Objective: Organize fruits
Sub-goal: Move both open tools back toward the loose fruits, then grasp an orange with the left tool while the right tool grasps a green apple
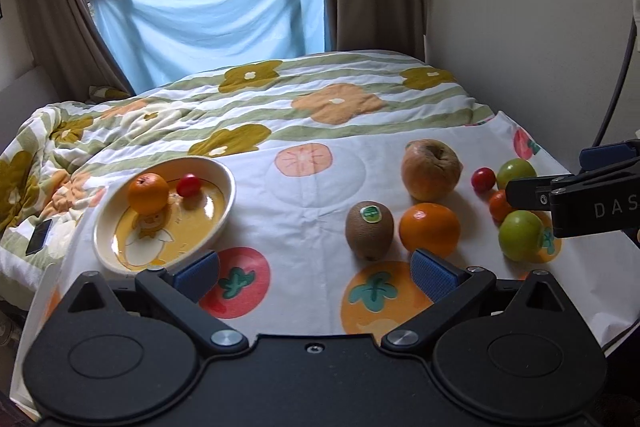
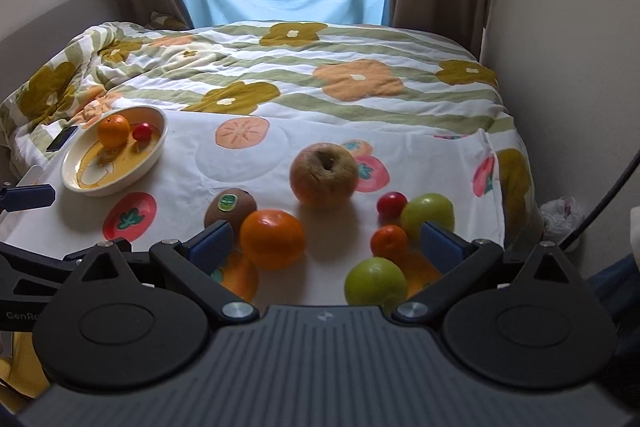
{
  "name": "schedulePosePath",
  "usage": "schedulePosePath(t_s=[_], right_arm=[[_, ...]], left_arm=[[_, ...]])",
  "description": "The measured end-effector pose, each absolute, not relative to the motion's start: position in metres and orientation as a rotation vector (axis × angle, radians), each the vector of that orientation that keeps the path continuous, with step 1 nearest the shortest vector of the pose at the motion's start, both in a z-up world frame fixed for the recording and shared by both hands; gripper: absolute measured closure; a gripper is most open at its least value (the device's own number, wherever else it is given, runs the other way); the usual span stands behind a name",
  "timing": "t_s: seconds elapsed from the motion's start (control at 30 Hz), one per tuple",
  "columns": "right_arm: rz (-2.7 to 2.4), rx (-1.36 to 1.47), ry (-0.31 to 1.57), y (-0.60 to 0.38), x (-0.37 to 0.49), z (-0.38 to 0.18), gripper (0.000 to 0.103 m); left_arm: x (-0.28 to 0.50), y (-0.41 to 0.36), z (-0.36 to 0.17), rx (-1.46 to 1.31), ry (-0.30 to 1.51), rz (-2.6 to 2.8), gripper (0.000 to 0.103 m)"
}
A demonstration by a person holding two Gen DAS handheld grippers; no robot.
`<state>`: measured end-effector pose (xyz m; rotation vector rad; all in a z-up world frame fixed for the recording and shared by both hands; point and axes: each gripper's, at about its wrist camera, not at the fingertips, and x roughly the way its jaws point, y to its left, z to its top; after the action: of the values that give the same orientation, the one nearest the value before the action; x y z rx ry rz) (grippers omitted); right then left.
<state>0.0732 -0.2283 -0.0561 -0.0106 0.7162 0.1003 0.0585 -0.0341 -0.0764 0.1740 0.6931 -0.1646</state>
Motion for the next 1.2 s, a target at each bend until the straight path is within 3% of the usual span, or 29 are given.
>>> schedulePosePath(t_s=[0.33,1.1,1.2], right_arm=[[0.015,0.087,0.754,-0.276,0.066,-0.100,0.000],[-0.005,0.192,0.790,-0.286,0.083,-0.134,0.000],[0.002,0.192,0.798,-0.285,0.085,-0.136,0.001]], left_arm=[[0.071,-0.096,-0.120,0.277,0.676,-0.283,0.000],[0.113,-0.145,-0.157,0.490,0.649,-0.376,0.016],[0.116,-0.145,-0.160,0.493,0.663,-0.384,0.022]])
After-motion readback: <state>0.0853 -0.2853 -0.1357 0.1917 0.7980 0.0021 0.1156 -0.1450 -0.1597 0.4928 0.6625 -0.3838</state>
